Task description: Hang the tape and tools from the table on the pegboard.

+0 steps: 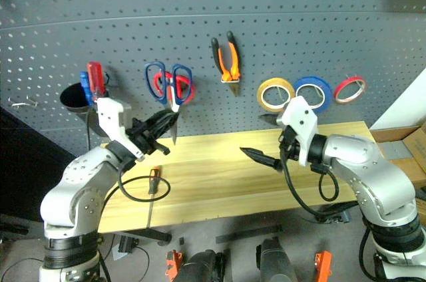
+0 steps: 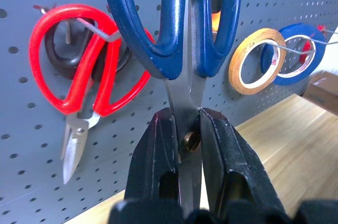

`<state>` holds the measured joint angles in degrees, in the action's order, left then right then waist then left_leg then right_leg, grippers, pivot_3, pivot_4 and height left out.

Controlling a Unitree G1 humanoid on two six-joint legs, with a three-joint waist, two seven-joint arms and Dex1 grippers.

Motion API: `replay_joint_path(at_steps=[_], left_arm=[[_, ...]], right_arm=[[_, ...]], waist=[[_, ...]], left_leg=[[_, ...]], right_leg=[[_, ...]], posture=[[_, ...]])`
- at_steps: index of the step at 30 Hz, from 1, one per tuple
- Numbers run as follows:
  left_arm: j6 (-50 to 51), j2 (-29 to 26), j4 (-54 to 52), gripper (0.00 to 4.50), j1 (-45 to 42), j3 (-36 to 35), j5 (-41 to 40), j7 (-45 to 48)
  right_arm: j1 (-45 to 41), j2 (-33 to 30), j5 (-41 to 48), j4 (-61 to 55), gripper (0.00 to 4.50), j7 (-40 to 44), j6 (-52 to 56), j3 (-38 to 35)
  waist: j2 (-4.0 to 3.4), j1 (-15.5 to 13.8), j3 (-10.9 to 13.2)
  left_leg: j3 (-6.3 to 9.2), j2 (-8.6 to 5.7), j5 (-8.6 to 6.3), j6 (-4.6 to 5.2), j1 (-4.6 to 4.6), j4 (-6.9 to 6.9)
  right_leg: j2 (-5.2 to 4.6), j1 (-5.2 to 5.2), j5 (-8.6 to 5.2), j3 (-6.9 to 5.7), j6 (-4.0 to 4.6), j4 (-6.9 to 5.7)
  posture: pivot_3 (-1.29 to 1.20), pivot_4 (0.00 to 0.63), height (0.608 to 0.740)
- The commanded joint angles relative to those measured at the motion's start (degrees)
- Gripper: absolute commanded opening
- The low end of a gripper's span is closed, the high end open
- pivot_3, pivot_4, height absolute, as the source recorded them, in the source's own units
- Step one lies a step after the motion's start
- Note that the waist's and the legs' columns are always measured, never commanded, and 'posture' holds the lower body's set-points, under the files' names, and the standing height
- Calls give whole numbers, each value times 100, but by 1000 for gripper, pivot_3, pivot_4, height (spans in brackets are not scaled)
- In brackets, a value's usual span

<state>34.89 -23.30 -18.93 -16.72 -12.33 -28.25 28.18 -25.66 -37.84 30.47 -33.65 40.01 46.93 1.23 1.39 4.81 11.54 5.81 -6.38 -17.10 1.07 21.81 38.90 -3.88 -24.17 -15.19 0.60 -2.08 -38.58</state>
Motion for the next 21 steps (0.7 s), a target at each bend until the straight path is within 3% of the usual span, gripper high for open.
replay_joint_path(at_steps=[1, 12, 18, 21], left_arm=[[-186, 42, 112, 338, -209, 17, -34, -18], [-38, 294, 351, 338, -151, 24, -187, -228], [-125, 362, 494, 338, -241, -39, -137, -391], [-162, 371, 591, 1308, -233, -72, -94, -515]], right_arm=[[-144, -7, 87, -99, 4500, -16, -13, -47], [-292, 81, 59, -56, 4500, -97, -92, -36], [-530, 439, 534, -117, 4500, -316, 67, -347], [-551, 454, 613, -148, 4500, -324, 1, -353]], waist=[[0, 0, 0], [0, 7, 1], [0, 16, 1], [1, 14, 1]], left_leg=[[0, 0, 0, 0, 0, 0], [-1, 0, 0, 0, 0, 1], [0, 0, 0, 0, 1, 1], [0, 0, -1, 1, 1, 1]], right_leg=[[0, 0, 0, 0, 0, 0], [0, 0, 0, 1, 0, 0], [0, -1, 0, 0, 0, -2], [0, -1, 0, 1, 0, 1]], posture=[[-221, 197, 740], [-227, 200, 740], [-230, 200, 740], [-230, 198, 740]])
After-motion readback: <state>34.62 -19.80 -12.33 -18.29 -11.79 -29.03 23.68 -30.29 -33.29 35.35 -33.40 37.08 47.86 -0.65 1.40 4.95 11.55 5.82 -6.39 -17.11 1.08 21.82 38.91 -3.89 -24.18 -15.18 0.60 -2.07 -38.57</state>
